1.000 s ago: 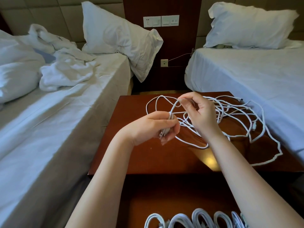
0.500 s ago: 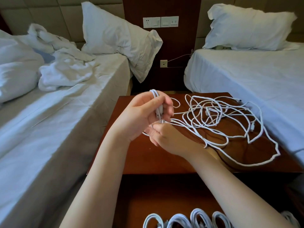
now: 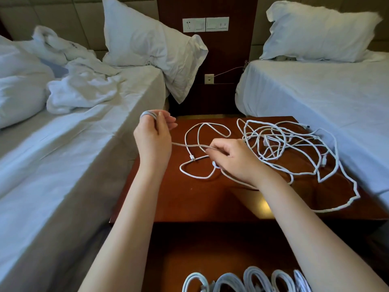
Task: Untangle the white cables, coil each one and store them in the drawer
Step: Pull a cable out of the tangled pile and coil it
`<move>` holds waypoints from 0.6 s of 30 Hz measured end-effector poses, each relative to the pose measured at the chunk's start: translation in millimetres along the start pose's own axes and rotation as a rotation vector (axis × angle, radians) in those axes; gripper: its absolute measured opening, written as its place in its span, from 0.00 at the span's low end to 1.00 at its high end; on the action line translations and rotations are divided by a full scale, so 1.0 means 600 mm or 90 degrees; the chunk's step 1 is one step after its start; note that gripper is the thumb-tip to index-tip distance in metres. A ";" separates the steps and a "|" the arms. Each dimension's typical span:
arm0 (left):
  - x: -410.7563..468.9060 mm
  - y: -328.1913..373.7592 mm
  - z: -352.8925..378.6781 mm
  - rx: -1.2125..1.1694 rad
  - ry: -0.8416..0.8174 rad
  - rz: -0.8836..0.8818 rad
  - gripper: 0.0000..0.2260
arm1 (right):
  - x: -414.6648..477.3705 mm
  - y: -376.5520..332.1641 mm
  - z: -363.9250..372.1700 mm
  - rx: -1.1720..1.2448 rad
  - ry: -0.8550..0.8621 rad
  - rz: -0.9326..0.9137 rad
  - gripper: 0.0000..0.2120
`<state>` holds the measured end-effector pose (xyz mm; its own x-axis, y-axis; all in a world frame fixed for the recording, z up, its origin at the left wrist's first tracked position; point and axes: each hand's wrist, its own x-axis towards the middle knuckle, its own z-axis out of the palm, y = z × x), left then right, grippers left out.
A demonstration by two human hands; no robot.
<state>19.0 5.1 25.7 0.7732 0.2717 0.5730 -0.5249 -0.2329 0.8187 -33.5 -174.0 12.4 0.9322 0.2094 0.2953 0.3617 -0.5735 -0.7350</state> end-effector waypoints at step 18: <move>-0.027 0.023 0.008 0.006 -0.654 -0.261 0.26 | 0.003 -0.005 -0.018 0.053 0.234 -0.128 0.05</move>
<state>1.0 -7.0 27.4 0.8180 -0.5732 -0.0487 -0.1623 -0.3111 0.9364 -33.1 -180.4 21.6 0.7805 0.0056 0.6251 0.5499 -0.4816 -0.6824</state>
